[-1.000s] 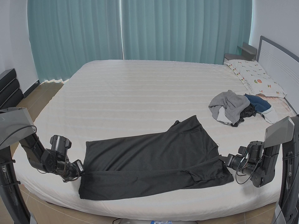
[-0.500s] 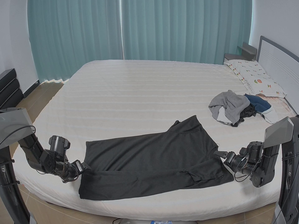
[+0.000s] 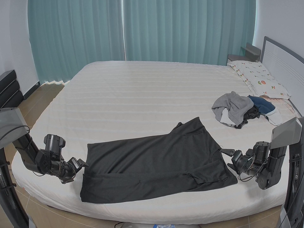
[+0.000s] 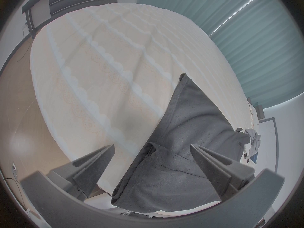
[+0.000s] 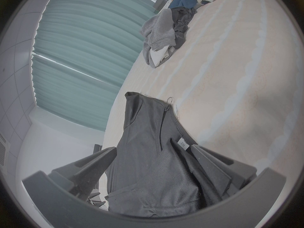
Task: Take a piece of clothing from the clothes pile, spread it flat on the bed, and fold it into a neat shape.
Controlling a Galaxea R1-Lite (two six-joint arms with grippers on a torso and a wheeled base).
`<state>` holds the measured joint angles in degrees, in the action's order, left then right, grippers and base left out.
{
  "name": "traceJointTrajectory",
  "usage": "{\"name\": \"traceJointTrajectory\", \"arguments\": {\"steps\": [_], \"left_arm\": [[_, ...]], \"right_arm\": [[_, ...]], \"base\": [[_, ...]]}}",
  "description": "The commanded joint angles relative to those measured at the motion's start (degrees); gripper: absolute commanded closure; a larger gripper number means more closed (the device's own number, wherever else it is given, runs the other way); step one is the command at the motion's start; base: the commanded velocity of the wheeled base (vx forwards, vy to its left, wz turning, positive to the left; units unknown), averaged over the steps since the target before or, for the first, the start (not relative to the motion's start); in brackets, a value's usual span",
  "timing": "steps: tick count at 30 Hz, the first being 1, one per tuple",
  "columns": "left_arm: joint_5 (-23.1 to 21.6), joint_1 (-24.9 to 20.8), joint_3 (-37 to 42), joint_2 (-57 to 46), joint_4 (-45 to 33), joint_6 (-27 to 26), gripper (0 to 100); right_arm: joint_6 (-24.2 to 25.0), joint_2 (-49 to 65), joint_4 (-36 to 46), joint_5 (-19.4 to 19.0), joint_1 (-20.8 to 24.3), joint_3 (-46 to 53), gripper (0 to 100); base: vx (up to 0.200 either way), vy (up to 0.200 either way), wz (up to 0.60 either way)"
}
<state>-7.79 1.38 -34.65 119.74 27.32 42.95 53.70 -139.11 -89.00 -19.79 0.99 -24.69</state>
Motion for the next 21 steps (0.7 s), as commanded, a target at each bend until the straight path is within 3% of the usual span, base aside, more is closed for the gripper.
{"name": "traceJointTrajectory", "arguments": {"steps": [1,12,15,18,21], "left_arm": [[0.1,0.0,0.4,-1.5,0.6,-0.2,0],[0.6,1.0,0.0,-2.6,4.3,1.8,0],[0.5,1.5,-1.5,-2.4,4.0,4.6,0],[0.1,1.8,-1.6,-2.1,4.0,4.7,0],[0.1,1.9,-1.6,-2.1,4.2,4.7,0]], "right_arm": [[0.0,0.3,-0.7,0.0,-0.1,0.0,0],[-0.1,0.2,-0.7,0.1,0.0,0.0,0],[-0.1,0.2,-0.7,0.2,0.2,0.1,0],[-0.2,0.1,-0.7,0.4,0.3,0.2,0],[-0.2,0.1,-0.7,0.4,0.3,0.2,0]], "base": [[0.0,0.0,0.0],[0.0,0.0,0.0],[0.2,-0.2,0.0],[0.2,0.0,0.0],[0.0,0.0,0.0]]}}
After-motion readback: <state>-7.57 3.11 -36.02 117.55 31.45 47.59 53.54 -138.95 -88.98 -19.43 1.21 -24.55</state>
